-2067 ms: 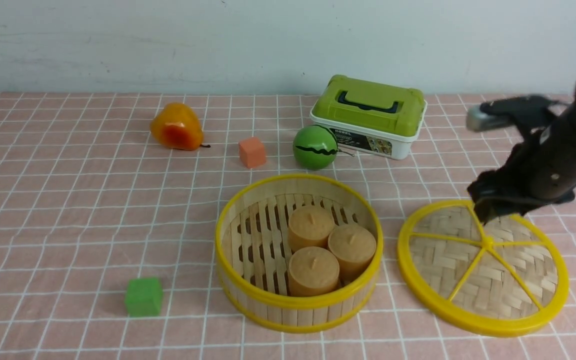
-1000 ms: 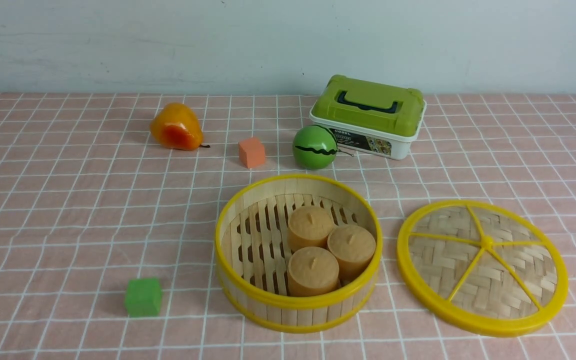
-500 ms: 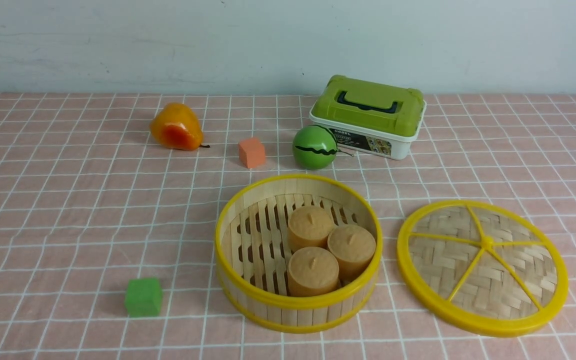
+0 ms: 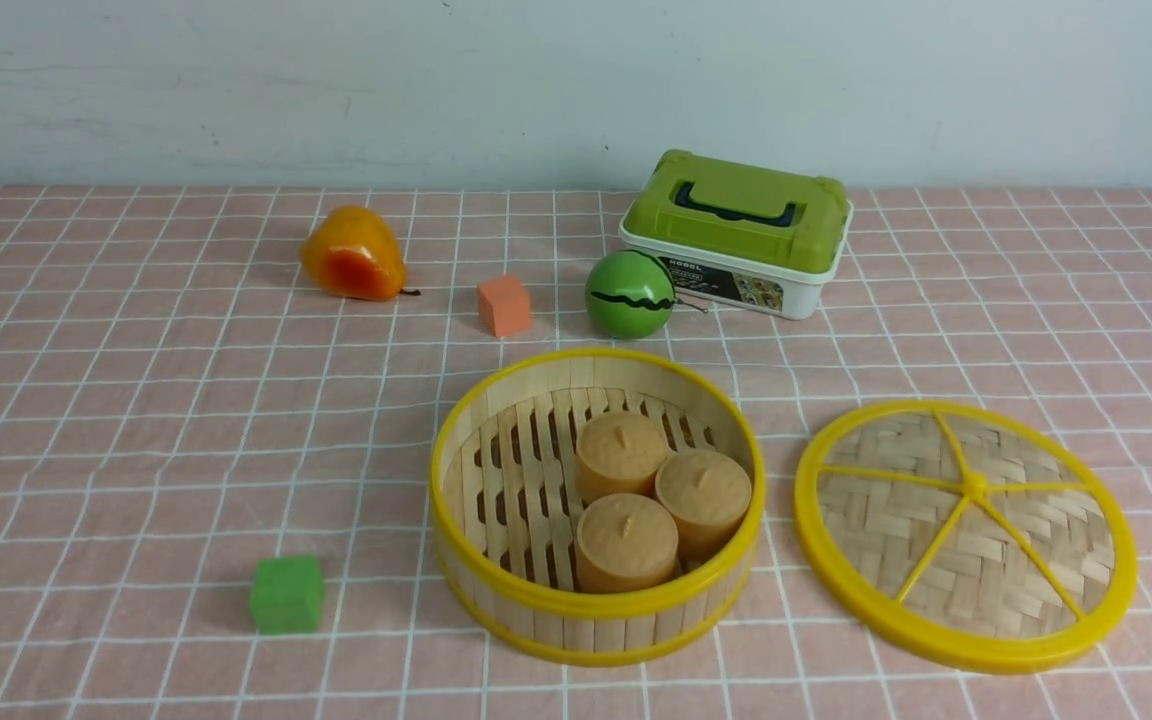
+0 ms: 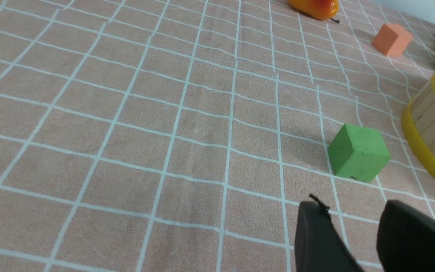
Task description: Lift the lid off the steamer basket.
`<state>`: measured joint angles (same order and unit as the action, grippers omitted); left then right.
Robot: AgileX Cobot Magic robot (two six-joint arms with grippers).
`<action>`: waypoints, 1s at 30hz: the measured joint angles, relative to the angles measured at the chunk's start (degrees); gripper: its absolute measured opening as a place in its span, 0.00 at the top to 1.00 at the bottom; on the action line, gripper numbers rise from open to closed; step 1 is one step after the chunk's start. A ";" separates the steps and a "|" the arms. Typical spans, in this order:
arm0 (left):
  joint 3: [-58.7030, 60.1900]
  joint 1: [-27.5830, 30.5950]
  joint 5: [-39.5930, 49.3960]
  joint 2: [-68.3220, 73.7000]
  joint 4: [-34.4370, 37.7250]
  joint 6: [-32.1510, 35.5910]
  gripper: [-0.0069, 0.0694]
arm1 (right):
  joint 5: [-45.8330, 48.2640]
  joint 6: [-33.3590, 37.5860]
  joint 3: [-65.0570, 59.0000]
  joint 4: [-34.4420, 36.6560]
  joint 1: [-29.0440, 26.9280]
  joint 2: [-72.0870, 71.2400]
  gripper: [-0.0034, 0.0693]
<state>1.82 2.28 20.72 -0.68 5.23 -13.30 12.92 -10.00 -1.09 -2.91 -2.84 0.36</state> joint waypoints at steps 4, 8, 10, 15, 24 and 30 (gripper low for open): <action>0.00 0.00 0.00 0.00 -0.06 0.00 0.60 | 4.65 -0.03 -0.37 0.01 -0.05 -0.93 0.97; 0.00 0.00 0.00 0.00 -0.06 0.00 0.60 | 7.08 -0.08 -0.37 0.01 -0.05 -0.93 0.97; 0.00 0.00 0.00 0.00 -0.06 0.00 0.60 | 7.75 -0.08 -0.25 0.01 -0.05 -0.93 0.97; 0.00 0.00 0.00 0.00 -0.06 0.00 0.60 | 8.96 -0.08 0.04 0.37 -0.05 -0.93 0.97; 0.00 0.00 0.00 0.00 -0.06 0.00 0.60 | 9.30 -0.14 0.09 0.78 -0.05 -0.93 0.96; 0.00 0.00 0.00 0.00 -0.06 0.00 0.60 | 9.30 -0.14 0.09 0.78 -0.05 -0.93 0.96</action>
<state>1.82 2.28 20.72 -0.68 5.17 -13.30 22.22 -10.14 -1.00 -2.12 -2.89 -0.57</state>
